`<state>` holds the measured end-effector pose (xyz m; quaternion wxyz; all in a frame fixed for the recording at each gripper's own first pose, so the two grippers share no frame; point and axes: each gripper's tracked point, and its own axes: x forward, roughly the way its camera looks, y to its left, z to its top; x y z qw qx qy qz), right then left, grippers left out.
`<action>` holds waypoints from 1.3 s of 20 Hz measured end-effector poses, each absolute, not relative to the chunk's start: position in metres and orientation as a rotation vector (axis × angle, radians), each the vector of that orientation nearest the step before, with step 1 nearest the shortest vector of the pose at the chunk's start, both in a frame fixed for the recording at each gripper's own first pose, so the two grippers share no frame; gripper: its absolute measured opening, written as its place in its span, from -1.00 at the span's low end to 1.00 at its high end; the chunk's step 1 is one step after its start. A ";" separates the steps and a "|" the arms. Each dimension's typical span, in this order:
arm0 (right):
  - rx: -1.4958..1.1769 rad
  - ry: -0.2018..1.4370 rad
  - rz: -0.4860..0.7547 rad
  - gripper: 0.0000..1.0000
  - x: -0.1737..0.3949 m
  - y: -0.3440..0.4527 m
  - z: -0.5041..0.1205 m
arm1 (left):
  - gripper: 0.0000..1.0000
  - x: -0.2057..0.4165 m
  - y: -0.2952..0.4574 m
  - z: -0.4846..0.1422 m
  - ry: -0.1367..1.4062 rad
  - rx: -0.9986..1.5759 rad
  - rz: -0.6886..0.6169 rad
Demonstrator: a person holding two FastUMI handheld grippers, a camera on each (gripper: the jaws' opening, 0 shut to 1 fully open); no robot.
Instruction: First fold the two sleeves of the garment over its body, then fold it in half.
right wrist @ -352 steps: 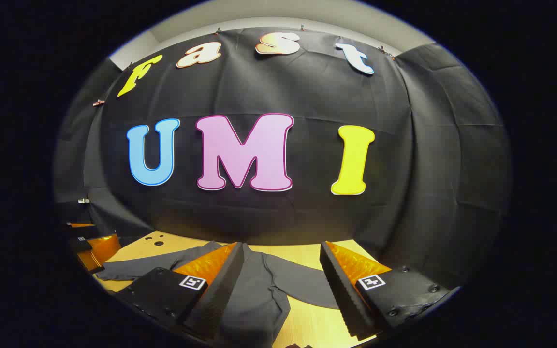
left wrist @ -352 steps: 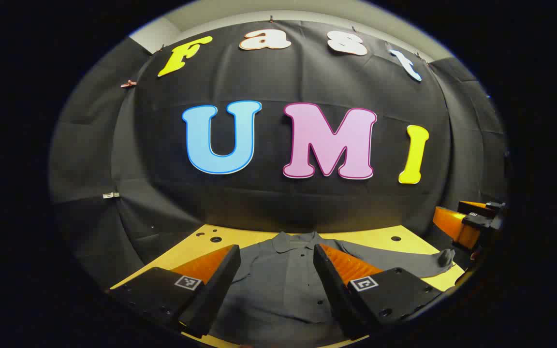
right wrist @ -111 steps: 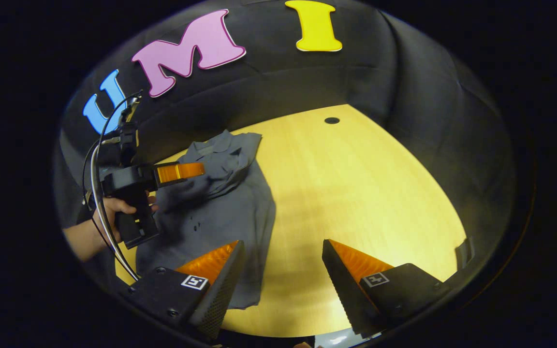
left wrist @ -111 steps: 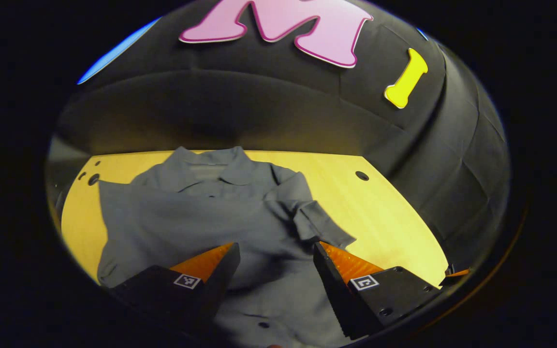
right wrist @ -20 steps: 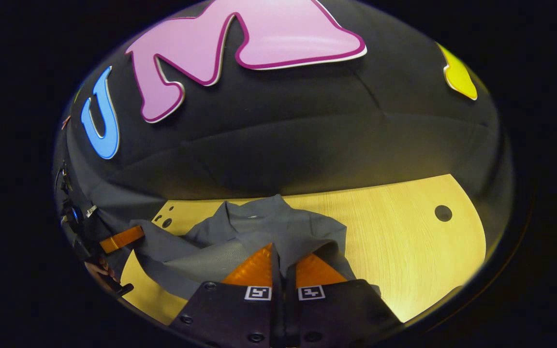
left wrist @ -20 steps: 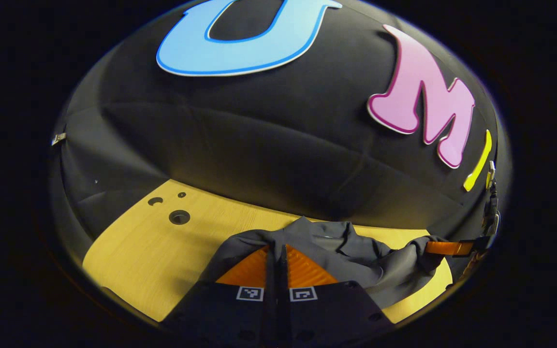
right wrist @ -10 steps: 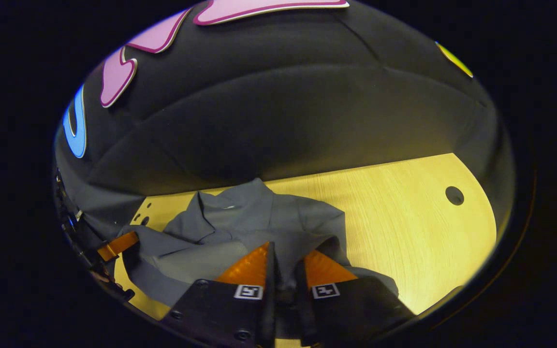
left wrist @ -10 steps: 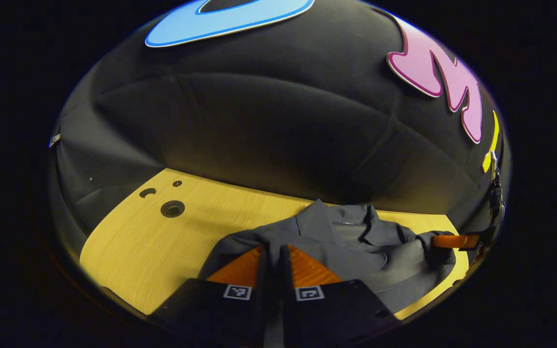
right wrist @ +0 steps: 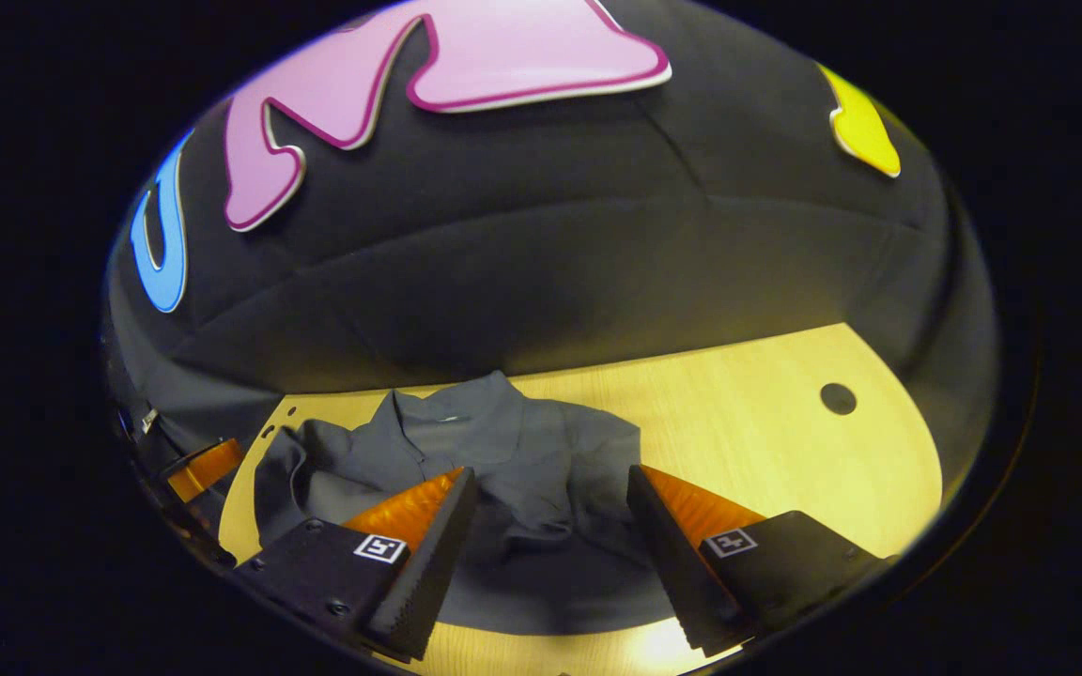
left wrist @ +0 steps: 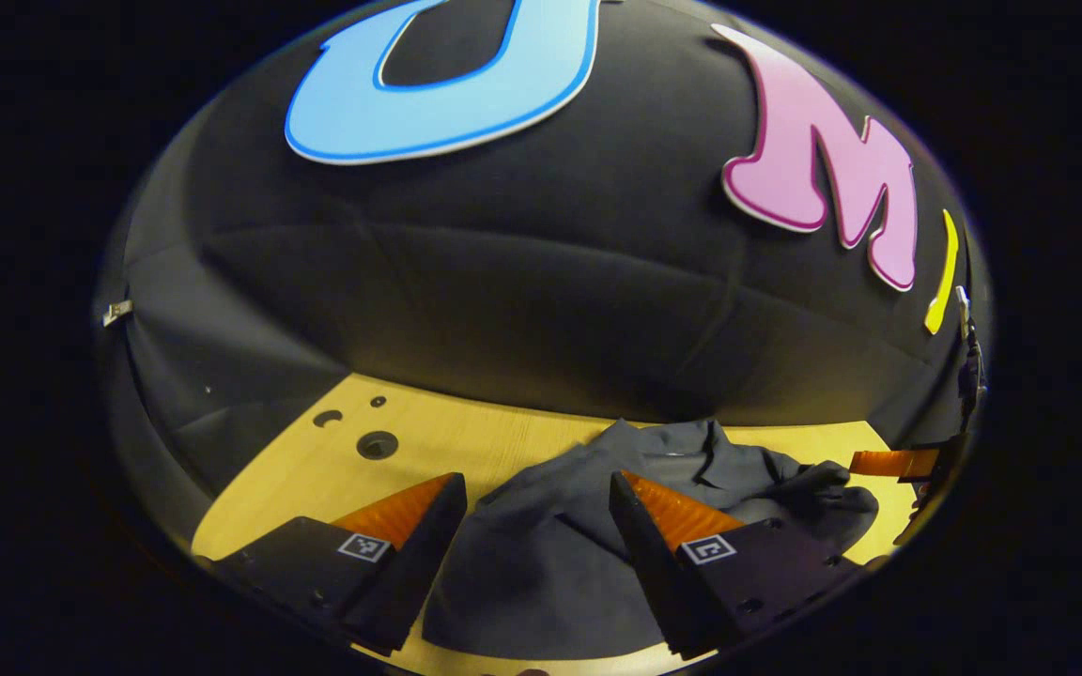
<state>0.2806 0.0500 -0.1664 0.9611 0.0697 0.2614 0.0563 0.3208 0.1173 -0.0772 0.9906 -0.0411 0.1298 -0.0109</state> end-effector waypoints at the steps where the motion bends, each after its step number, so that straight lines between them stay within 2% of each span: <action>1: 0.119 0.505 0.108 0.98 0.271 0.047 -0.156 | 0.92 0.308 0.117 -0.069 0.244 -0.066 -0.025; 6: 0.022 0.395 0.091 0.97 0.217 0.042 -0.105 | 0.92 0.239 0.111 -0.026 0.161 -0.017 -0.048; 14: 0.014 0.312 0.063 0.97 0.109 0.035 -0.052 | 0.92 0.121 0.117 0.020 0.055 -0.027 -0.043; 21: 0.060 0.286 0.038 0.97 0.006 0.033 -0.039 | 0.92 0.025 0.142 0.022 0.020 0.001 -0.010; 26: 0.059 0.300 0.035 0.97 -0.063 0.034 -0.055 | 0.92 -0.030 0.160 0.004 0.015 0.008 0.036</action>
